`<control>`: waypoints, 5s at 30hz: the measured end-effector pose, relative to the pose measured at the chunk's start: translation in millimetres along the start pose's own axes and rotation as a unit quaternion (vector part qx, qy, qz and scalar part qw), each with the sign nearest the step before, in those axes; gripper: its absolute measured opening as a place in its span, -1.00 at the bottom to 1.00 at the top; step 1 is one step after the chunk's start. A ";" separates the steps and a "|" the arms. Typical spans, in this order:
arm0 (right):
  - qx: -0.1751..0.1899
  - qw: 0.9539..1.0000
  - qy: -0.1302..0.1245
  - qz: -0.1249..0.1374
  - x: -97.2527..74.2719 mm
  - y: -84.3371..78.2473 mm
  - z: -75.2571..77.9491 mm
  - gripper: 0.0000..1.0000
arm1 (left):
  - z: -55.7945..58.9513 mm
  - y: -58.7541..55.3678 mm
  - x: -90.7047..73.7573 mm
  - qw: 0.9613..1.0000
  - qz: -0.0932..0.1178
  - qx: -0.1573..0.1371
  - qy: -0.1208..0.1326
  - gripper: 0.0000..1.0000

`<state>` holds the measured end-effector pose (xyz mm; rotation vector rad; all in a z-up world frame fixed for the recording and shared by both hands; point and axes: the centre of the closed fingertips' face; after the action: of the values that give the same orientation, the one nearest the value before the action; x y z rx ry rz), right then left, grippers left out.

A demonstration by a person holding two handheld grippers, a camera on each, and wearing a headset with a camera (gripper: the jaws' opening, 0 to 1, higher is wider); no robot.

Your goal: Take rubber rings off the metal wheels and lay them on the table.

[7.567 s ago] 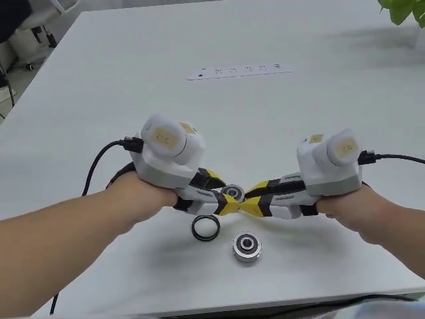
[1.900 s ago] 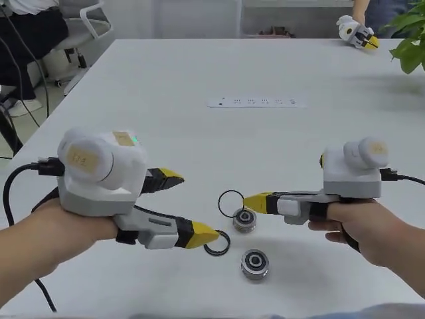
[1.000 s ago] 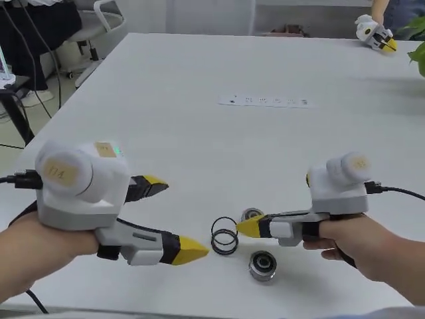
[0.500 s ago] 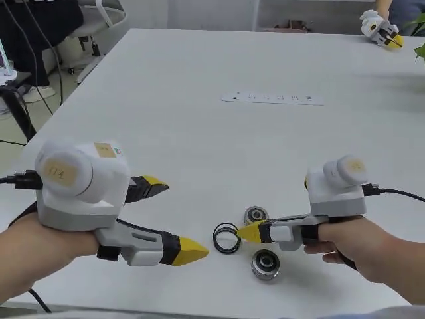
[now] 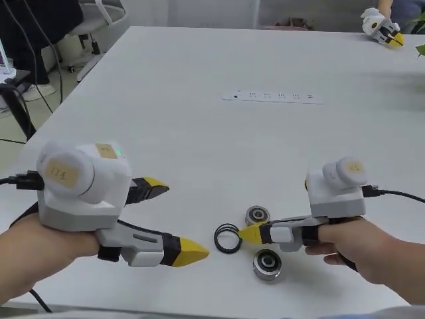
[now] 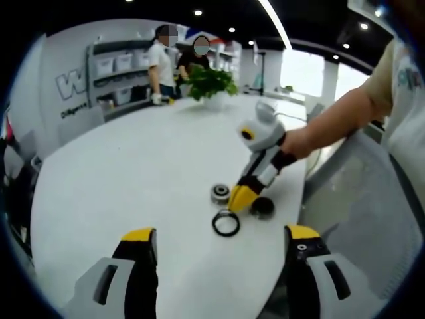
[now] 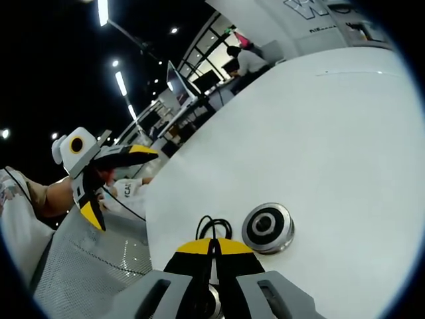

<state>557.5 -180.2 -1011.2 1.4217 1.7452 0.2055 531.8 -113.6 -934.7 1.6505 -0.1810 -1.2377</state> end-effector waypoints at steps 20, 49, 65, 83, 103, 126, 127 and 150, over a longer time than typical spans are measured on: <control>0.009 1.000 -0.012 0.002 0.3 -0.2 6.7 -0.93 | 4.0 -2.9 1.8 1.000 -0.009 -0.003 -0.004 0.57; -0.128 0.990 -0.038 -0.042 0.7 -4.2 -10.2 -0.40 | 9.8 -9.4 3.1 1.000 -0.025 -0.003 -0.015 0.56; -0.146 0.988 -0.048 0.008 -33.1 18.6 -20.4 -0.13 | 10.9 -0.3 -2.4 1.000 -0.014 -0.003 -0.013 0.57; -0.201 0.974 -0.100 0.024 -81.5 10.0 -28.1 0.23 | 16.1 10.0 -14.8 1.000 -0.002 0.012 -0.003 0.62; -0.194 0.969 -0.148 0.044 -115.8 -11.5 -22.1 0.41 | 16.8 4.1 -22.9 1.000 0.003 0.002 0.009 0.66; -0.172 0.967 -0.183 0.052 -133.6 -28.5 -10.8 0.46 | 13.7 -2.2 -26.5 1.000 0.001 0.001 0.023 0.68; -0.171 0.966 -0.184 0.052 -134.0 -28.3 -10.4 0.46 | 14.0 -2.2 -26.9 1.000 0.002 0.000 0.023 0.68; -0.157 0.964 -0.200 0.080 -145.8 -29.9 -16.6 0.43 | 18.2 -1.8 -32.2 1.000 0.011 -0.003 0.024 0.67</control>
<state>522.8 -310.3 -945.7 1.2662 1.2119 0.2494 501.9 -103.9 -914.9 1.6665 -0.1652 -1.1789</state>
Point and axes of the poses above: the centre of the closed fingertips' face, and the gripper's own axes: x roughly forward along the fingers, z roughly to its right, y roughly out of its top, and after that the axes turned 5 degrees about -z, right-handed
